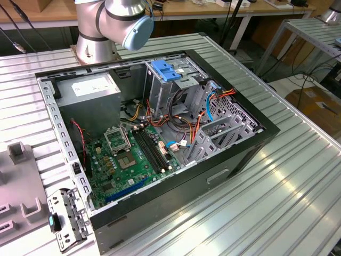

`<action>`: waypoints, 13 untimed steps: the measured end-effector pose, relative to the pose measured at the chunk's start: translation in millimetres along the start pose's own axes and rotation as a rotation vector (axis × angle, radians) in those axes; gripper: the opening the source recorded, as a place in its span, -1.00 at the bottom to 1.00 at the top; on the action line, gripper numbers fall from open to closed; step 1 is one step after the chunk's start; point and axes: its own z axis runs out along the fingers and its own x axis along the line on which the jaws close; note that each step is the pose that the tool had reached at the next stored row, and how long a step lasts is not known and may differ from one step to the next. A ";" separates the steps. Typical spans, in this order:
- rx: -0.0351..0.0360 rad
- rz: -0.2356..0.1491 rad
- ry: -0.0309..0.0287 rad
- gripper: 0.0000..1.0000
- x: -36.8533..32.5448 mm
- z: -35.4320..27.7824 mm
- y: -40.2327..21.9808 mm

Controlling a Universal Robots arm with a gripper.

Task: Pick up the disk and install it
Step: 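Pick up the disk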

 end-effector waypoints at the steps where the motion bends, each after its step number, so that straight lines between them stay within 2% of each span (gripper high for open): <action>1: 0.0000 0.000 0.0000 -0.26 0.0 0.0 0.0; 6: 0.0000 0.000 0.0000 -0.26 0.0 -0.2 0.0; 10: -0.0001 0.000 0.0000 -0.26 0.1 -0.4 -4.0; 13: -0.0001 0.000 0.0000 -0.26 0.1 -0.4 -4.7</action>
